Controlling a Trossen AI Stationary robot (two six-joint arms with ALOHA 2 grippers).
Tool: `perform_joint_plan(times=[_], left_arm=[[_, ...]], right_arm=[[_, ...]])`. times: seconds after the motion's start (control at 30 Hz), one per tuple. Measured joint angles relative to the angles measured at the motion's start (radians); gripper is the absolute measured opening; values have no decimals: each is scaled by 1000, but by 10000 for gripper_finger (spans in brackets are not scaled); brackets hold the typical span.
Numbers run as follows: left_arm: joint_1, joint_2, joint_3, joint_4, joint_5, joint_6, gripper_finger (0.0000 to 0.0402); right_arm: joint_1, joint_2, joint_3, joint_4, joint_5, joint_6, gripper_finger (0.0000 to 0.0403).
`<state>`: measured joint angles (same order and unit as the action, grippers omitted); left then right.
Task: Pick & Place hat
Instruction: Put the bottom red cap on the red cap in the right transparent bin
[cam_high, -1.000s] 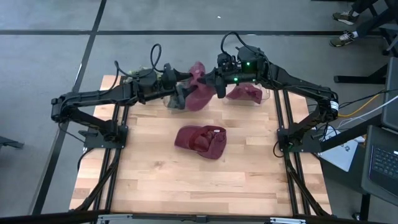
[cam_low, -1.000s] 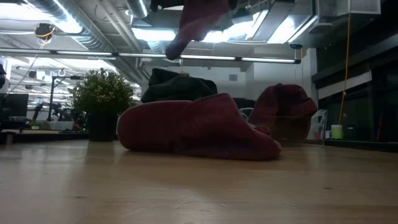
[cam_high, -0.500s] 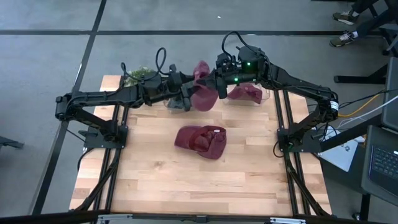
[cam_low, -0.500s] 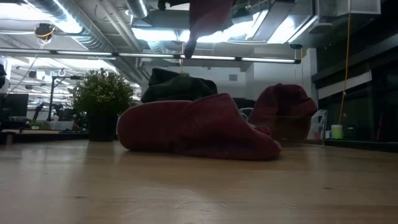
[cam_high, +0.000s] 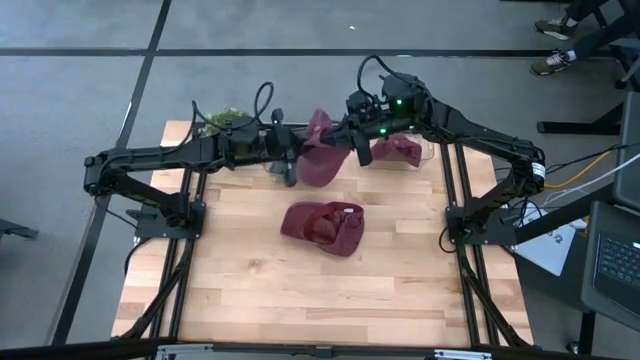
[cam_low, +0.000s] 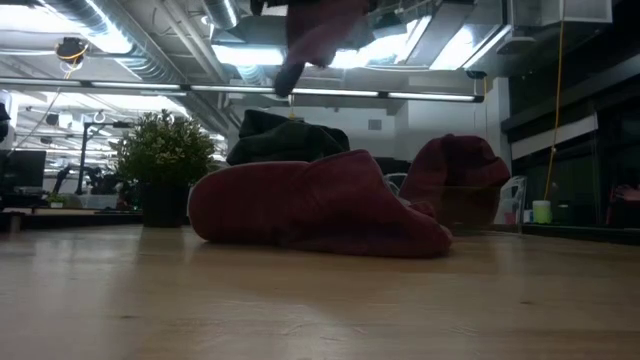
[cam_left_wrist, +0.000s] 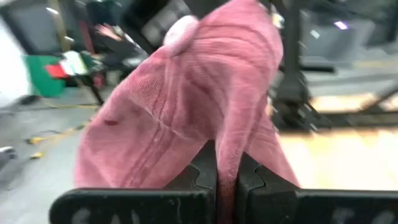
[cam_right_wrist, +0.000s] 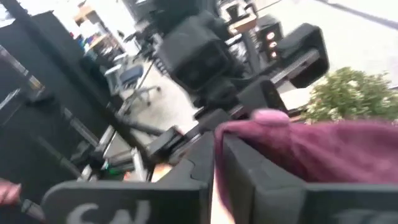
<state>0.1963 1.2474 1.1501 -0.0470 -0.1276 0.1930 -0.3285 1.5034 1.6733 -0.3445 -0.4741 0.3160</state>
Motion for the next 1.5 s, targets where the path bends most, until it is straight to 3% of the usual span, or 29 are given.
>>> perform_joint_plan(times=[0.23,0.43,0.63,0.9,1.37,1.5], left_arm=[[6,-73,0,-224,243,69,4],[32,-91,0,-201,512,86,4],[36,-89,0,-197,511,56,4],[34,-83,0,-197,512,30,4],[33,-74,0,-141,508,-33,4],[20,-70,0,-147,504,-52,4]], right_arm=[[-31,-44,0,-73,2,-171,105],[24,-35,0,-70,8,-433,166],[101,-16,0,-73,145,-573,196],[153,-8,0,-65,267,-612,200],[188,51,0,-22,217,-588,200],[190,60,0,-16,250,-611,192]])
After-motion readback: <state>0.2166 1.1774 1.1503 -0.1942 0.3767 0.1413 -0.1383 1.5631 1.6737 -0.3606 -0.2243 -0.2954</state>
